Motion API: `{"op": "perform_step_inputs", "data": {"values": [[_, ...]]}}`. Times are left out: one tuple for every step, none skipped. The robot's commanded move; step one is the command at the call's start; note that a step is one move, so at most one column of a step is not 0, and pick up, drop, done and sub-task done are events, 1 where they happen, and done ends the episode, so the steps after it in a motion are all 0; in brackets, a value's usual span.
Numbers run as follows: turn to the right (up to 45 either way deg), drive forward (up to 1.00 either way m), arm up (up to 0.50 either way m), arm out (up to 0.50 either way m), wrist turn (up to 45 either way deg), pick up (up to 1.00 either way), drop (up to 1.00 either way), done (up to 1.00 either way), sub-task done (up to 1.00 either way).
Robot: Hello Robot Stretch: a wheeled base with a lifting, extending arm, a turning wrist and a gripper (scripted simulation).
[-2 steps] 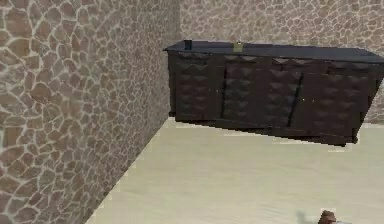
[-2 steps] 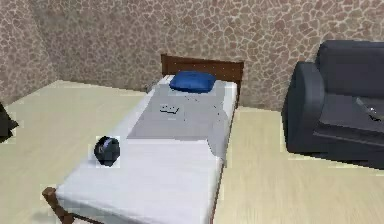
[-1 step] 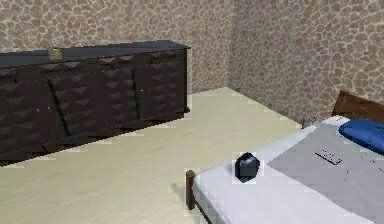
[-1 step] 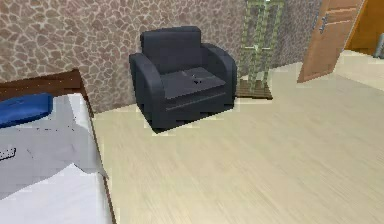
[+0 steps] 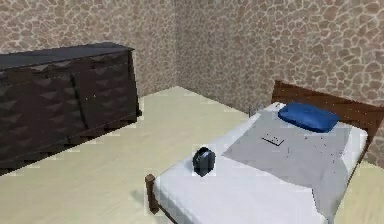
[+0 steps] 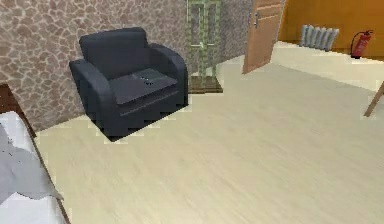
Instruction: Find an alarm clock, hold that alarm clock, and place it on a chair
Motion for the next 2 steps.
{"op": "perform_step_inputs", "data": {"values": [[0.0, 0.15, 0.0, 0.0, 0.0, 0.0, 0.0, 0.0, 0.0], [-45.0, 0.0, 0.0, 0.0, 0.0, 0.0, 0.0, 0.0, 0.0]]}}
